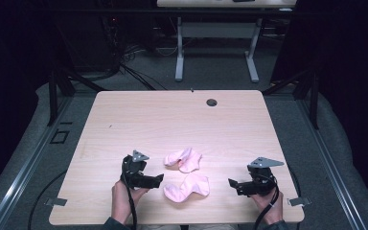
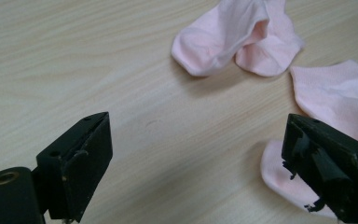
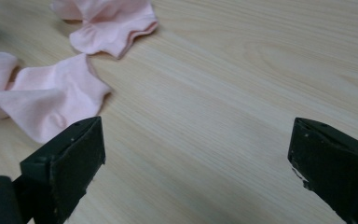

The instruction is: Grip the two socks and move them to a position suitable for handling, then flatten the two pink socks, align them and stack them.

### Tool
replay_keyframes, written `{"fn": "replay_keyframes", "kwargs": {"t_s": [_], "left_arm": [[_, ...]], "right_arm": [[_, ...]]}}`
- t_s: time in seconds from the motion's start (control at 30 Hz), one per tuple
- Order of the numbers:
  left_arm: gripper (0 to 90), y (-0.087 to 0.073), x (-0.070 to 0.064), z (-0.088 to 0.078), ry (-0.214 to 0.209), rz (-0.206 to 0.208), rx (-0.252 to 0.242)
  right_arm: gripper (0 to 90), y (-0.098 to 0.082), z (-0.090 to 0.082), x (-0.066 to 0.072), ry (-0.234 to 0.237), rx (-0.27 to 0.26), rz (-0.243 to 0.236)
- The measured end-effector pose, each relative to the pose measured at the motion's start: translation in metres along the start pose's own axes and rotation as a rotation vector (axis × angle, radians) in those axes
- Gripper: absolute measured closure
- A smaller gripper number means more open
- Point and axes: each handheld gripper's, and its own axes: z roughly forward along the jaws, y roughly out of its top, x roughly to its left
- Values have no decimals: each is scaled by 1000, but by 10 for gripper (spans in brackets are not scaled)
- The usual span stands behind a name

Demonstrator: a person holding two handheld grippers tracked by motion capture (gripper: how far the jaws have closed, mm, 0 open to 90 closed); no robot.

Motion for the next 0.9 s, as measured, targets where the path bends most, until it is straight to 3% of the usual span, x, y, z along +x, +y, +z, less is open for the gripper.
{"fn": "replay_keyframes", "kwargs": {"t_s": [0.33,0.6,0.77,0.8,0.87,0.9], "left_arm": [[152,-15,-4,1,-34,-22,26],[195,-17,-15,9,-79,-18,52],[281,-16,-23,15,-119,-14,73],[291,-16,-25,17,-144,-13,88],[302,-16,-27,18,-143,-8,91],[355,-16,-30,20,-151,-3,97]], "right_arm": [[77,17,17,26,49,30,-66],[125,23,28,36,76,52,-97],[183,26,37,42,100,73,-118],[231,28,42,45,116,95,-124],[250,30,45,46,121,103,-129],[323,32,51,49,136,123,-135]]}}
